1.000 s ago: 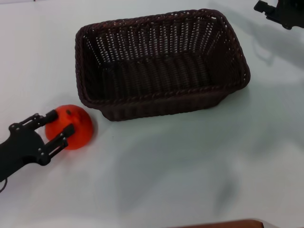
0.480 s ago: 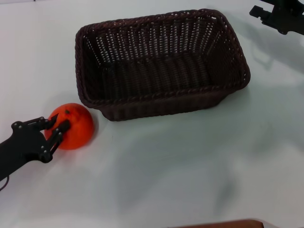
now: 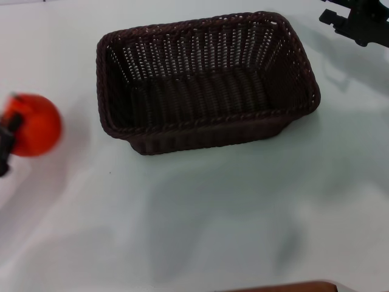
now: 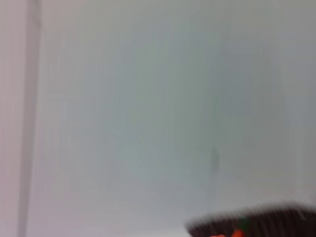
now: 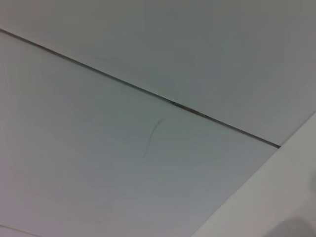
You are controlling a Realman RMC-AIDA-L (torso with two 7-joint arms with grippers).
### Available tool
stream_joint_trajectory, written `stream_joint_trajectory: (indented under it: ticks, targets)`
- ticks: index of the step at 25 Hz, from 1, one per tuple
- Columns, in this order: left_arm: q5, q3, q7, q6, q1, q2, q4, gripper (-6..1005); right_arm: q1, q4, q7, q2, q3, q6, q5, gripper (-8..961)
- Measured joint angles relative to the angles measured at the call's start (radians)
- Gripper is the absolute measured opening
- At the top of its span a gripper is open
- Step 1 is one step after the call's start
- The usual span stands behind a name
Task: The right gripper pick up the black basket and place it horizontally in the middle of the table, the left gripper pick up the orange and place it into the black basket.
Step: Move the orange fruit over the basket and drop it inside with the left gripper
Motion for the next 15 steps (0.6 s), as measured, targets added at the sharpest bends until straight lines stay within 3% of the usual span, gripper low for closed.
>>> stream_joint_trajectory:
  ticks: [1, 4, 7, 11, 15]
  targets:
    - [-0.003, -0.066, -0.007, -0.032, -0.005, 0.0, 0.01, 113, -0.001, 0.0, -0.001, 0.0, 0.0, 0.0, 0.002, 657]
    - [-0.06, -0.139, -0.035, -0.081, -0.023, 0.005, 0.051, 89, -0.005, 0.0, -0.013, 0.001, 0.0, -0.001, 0.023, 656]
    - [-0.148, -0.14, -0.054, -0.114, -0.065, 0.003, 0.093, 72, -0.011, 0.001, -0.048, 0.015, 0.001, -0.008, 0.078, 656]
    - [-0.16, -0.129, -0.057, -0.123, -0.166, -0.002, 0.157, 66, -0.015, 0.003, -0.101, 0.032, 0.002, -0.016, 0.138, 655]
    - [-0.155, -0.025, -0.057, -0.085, -0.267, -0.003, 0.2, 80, -0.011, 0.008, -0.121, 0.036, 0.0, -0.017, 0.153, 655]
